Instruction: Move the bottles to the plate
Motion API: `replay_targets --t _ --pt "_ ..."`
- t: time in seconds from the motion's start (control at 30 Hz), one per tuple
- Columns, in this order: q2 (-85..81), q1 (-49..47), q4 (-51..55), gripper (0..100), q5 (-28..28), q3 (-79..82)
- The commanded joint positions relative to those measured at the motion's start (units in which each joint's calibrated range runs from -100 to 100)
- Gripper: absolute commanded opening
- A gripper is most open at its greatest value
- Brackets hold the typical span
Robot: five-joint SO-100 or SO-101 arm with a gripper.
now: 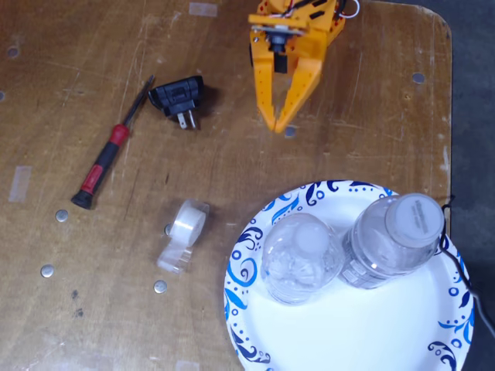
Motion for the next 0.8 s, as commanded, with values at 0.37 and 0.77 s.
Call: replay_targets --t 0.37,0.77 --pt "0.5 0.3 14.6 1 0.3 1.3" --pt "0.5 0.3 18.7 1 0.6 1.3"
